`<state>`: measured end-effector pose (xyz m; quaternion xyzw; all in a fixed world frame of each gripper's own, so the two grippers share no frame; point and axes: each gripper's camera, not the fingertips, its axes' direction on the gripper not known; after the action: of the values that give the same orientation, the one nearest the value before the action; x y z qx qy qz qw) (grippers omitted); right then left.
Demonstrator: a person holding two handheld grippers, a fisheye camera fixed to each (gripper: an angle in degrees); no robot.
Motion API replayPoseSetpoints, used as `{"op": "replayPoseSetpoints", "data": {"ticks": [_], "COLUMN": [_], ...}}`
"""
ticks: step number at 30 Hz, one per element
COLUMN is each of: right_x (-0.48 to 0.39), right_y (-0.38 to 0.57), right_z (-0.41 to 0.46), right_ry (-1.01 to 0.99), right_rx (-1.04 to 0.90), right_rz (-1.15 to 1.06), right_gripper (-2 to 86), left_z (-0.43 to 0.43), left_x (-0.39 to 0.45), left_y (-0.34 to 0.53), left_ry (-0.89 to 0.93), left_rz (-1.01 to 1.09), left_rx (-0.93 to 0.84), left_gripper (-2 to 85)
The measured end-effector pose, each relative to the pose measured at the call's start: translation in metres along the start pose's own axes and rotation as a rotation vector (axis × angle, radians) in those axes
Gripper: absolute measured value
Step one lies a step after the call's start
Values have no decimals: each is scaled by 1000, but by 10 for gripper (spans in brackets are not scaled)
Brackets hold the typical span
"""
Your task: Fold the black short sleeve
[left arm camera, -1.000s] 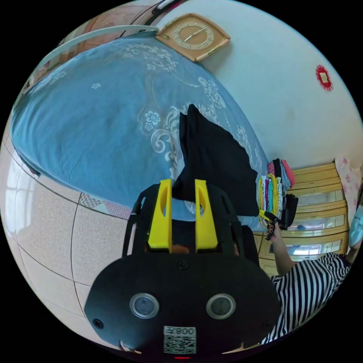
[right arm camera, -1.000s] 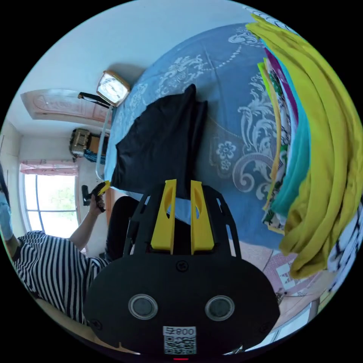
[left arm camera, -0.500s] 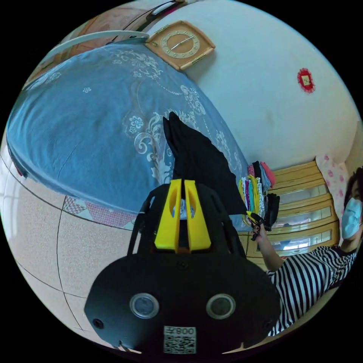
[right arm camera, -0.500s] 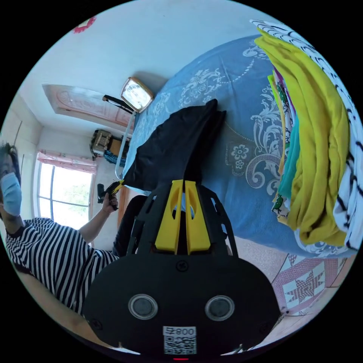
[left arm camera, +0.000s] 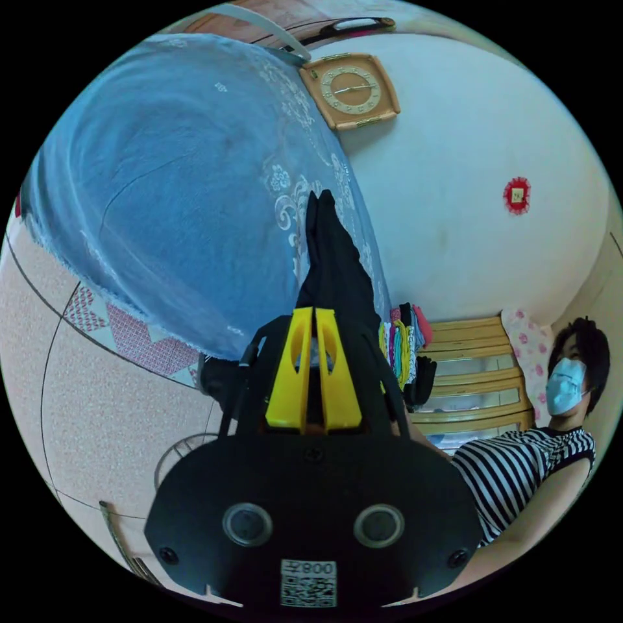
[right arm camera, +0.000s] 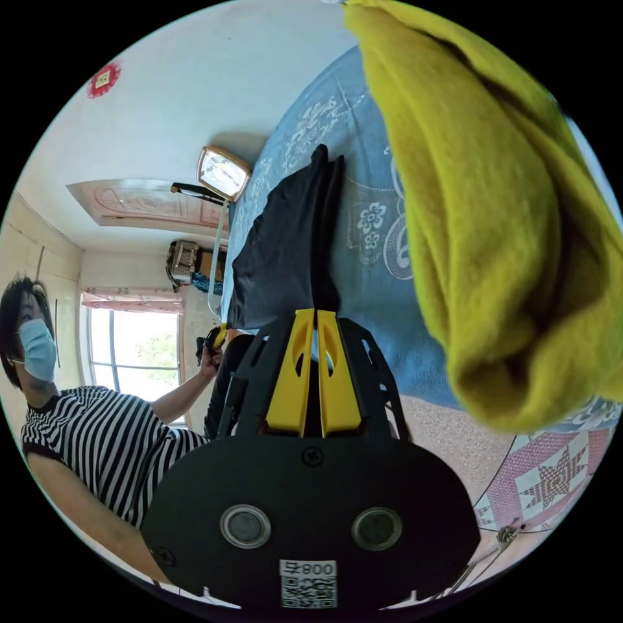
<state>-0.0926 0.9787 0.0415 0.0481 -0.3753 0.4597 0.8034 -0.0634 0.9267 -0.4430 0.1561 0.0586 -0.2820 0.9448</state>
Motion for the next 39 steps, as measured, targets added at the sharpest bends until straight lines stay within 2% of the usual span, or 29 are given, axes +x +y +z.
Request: {"op": "replayPoseSetpoints", "data": {"ticks": [3, 14, 21, 26, 39], "right_x": [6, 20, 22, 32, 22], "right_y": [5, 21, 33, 37, 51], "right_z": [1, 3, 0, 9, 10], "right_ry": [-3, -21, -67, -28, 43], "right_rx": [4, 10, 40, 17, 27], "right_rz": [-1, 12, -16, 25, 27], "right_gripper": [5, 4, 4, 4, 6], "left_z": [-7, 39, 47, 81, 168], "left_x": [3, 36, 54, 28, 53], "left_y": [5, -4, 13, 32, 73], "left_ry": [20, -169, -63, -88, -122], "left_rz": [17, 127, 191, 59, -5], "left_rx": [60, -114, -71, -96, -58], "left_gripper": [19, 8, 1, 2, 2]}}
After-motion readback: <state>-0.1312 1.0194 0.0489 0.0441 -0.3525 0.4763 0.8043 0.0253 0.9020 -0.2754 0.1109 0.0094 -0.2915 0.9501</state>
